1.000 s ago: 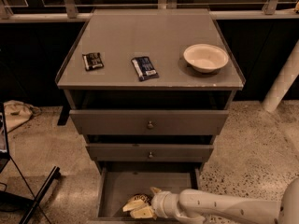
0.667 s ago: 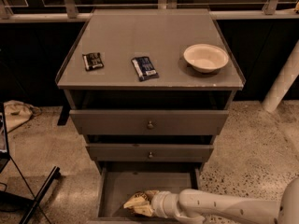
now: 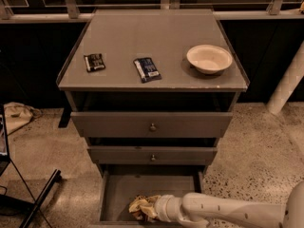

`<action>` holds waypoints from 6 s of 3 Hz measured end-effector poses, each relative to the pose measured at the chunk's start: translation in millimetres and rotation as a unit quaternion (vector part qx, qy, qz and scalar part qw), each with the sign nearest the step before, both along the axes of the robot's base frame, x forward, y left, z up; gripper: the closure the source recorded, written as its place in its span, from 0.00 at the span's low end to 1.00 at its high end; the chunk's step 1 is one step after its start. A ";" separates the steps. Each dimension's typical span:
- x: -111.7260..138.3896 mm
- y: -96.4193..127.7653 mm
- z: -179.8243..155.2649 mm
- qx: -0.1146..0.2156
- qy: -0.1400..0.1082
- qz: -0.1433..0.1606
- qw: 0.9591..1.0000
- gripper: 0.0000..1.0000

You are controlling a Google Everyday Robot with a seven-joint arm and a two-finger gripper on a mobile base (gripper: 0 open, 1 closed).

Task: Pick brown chip bag from bottom drawer and place on counter

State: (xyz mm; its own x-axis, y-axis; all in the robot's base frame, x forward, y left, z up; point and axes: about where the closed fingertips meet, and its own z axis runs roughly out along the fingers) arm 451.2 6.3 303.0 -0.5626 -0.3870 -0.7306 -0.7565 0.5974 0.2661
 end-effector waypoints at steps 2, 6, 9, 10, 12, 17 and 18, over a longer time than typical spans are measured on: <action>30.2 -27.4 21.0 0.009 0.020 0.033 0.999 1.00; 47.8 -56.8 118.8 0.099 0.006 0.127 0.987 1.00; -8.4 -50.5 231.9 0.091 -0.040 0.134 0.986 1.00; -20.0 -58.9 296.0 0.073 -0.088 0.123 0.986 1.00; -17.7 -72.7 434.6 0.059 -0.196 0.087 0.975 1.00; -39.8 -68.7 571.0 0.047 -0.339 0.049 0.938 1.00; -43.1 -68.4 620.9 0.031 -0.376 0.050 0.925 1.00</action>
Offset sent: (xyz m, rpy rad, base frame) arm -0.0013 -0.0290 0.0910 0.2476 0.1884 0.3849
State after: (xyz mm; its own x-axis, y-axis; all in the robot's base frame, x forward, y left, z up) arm 408.1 -62.1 924.0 0.1504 -0.3543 -0.9230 -0.7919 0.5157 -0.3270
